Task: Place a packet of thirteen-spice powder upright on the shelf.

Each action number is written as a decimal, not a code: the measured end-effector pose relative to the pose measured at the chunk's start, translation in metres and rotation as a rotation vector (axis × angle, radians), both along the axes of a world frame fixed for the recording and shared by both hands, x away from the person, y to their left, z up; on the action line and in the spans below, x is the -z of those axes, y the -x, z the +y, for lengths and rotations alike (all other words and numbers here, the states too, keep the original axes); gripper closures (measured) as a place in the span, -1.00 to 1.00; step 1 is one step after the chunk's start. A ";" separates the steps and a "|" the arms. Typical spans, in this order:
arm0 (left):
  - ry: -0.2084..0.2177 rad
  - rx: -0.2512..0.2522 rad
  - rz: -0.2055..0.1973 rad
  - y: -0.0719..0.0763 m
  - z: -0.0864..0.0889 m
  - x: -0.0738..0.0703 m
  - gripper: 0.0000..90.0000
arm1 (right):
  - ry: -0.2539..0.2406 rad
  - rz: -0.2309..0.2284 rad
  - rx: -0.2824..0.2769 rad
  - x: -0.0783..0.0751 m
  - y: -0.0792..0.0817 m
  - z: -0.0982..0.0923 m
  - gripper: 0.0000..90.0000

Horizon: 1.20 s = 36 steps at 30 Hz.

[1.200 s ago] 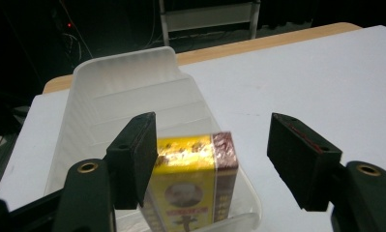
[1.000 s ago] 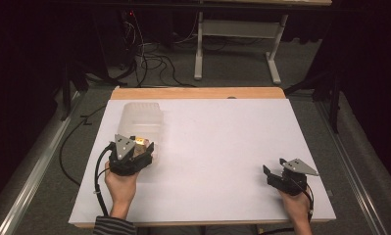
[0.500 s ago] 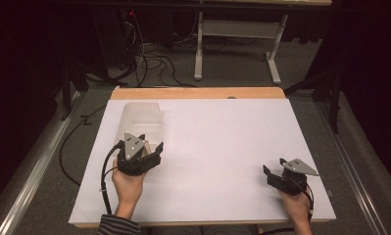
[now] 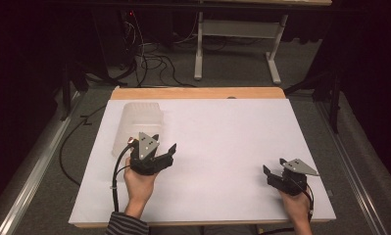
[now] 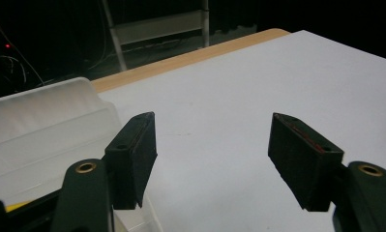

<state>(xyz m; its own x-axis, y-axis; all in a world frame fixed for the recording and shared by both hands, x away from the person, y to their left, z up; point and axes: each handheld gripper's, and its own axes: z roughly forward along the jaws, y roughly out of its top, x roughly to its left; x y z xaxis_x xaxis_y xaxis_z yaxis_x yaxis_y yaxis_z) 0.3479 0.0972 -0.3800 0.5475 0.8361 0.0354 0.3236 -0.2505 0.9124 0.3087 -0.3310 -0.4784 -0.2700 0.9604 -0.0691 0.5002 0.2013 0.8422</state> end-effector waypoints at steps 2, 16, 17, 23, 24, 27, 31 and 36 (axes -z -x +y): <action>0.001 0.009 0.003 -0.001 -0.003 0.001 -0.23 | -0.001 -0.002 0.001 0.000 0.000 0.000 -0.32; 0.008 0.062 0.020 0.000 -0.021 0.004 -0.23 | 0.003 -0.001 0.000 0.000 0.000 0.000 -0.32; 0.009 0.065 0.020 0.000 -0.022 0.004 -0.23 | 0.003 -0.002 0.000 0.000 0.000 0.000 -0.32; 0.013 0.081 0.027 0.001 -0.027 0.006 -0.23 | -0.001 -0.001 -0.001 0.000 0.000 0.000 -0.32; 0.012 0.082 0.027 0.001 -0.028 0.006 -0.23 | 0.001 0.001 0.001 0.000 0.000 0.000 -0.32; 0.013 0.091 0.034 0.001 -0.030 0.007 -0.23 | 0.001 -0.001 0.001 0.000 0.000 0.000 -0.32; 0.016 0.101 0.033 0.002 -0.033 0.007 -0.24 | 0.003 -0.001 -0.005 0.000 0.000 0.000 -0.32; 0.017 0.113 0.040 0.002 -0.037 0.008 -0.24 | 0.002 0.000 -0.001 0.000 0.000 0.000 -0.32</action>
<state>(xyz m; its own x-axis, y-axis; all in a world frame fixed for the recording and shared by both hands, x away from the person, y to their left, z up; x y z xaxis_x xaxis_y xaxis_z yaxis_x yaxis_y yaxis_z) 0.3461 0.0603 -0.3883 0.6392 0.7691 -0.0023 0.3301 -0.2717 0.9040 0.3089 -0.3309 -0.4784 -0.2708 0.9600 -0.0715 0.5001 0.2037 0.8417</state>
